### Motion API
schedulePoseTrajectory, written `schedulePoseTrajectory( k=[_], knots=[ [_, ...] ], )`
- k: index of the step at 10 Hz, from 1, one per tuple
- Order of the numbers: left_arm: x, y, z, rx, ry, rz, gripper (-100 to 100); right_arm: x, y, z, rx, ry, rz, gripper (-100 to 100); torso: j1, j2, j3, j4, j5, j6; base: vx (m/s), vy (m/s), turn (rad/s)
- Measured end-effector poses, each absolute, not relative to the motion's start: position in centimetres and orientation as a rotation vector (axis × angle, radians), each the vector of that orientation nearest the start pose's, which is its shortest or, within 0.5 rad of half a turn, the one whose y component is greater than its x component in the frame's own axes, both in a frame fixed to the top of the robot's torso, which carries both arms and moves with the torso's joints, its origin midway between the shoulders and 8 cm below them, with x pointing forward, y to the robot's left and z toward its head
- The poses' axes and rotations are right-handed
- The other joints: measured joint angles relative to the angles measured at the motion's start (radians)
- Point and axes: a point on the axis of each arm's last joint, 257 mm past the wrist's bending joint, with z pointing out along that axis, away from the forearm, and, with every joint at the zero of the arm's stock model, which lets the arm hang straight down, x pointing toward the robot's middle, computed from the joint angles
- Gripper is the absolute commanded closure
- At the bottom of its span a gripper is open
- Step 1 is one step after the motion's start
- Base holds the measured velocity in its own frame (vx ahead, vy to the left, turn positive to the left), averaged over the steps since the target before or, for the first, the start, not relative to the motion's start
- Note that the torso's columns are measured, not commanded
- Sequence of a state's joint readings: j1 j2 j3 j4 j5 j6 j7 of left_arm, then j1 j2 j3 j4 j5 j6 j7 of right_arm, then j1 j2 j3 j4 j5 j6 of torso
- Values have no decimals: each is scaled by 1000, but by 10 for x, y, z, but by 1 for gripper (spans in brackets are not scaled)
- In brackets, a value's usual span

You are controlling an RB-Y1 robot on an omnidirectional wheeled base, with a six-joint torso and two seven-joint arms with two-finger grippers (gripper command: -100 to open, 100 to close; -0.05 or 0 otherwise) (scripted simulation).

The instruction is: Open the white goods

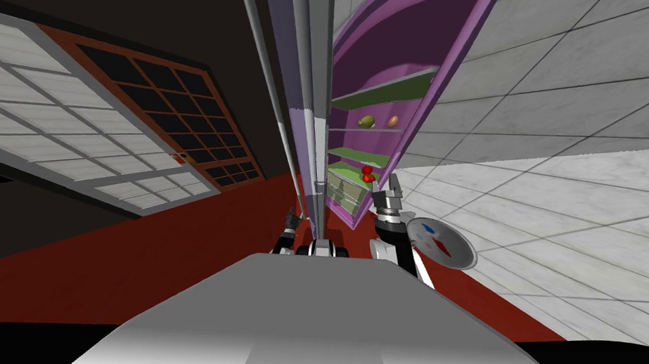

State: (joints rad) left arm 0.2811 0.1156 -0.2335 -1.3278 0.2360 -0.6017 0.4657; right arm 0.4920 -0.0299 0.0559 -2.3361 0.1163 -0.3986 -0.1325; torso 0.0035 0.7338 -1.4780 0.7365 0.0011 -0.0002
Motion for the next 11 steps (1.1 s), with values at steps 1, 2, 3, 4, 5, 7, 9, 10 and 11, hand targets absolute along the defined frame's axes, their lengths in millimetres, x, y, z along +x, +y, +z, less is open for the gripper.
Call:
schedulePoseTrajectory(
  k=[1,2,3,4,5,7,9,10,11],
  knots=[
    [413,212,-336,-1577,851,-1707,-100,354,-246,30,659,698,1395,0,-1,1,0,1,0,0,26,36,-27],
    [410,212,-340,-1577,849,-1708,-100,354,-246,30,659,698,1395,0,-1,1,0,0,0,1,23,42,-55],
    [406,211,-345,-1579,850,-1705,-100,354,-246,30,659,698,1395,0,-2,2,1,1,-1,0,24,44,-39],
    [403,210,-349,-1581,847,-1705,-100,354,-246,30,659,698,1395,0,-3,4,2,1,-1,0,10,21,-1],
    [402,210,-349,-1580,845,-1707,-100,354,-246,30,659,698,1395,0,-5,4,2,2,-1,1,40,13,36],
    [403,212,-351,-1591,851,-1695,100,354,-246,30,659,698,1395,0,-5,-1,0,2,-1,3,5,8,13],
    [402,210,-351,-1587,863,-1704,100,354,-246,31,659,698,1394,0,4,2,1,1,1,1,28,220,-148],
    [402,207,-349,-1584,875,-1715,100,354,-246,30,659,698,1394,0,8,4,2,1,2,0,27,283,-83],
    [401,206,-349,-1581,886,-1724,100,354,-246,30,659,698,1394,0,3,4,2,2,1,0,43,272,-86]
  ],
)
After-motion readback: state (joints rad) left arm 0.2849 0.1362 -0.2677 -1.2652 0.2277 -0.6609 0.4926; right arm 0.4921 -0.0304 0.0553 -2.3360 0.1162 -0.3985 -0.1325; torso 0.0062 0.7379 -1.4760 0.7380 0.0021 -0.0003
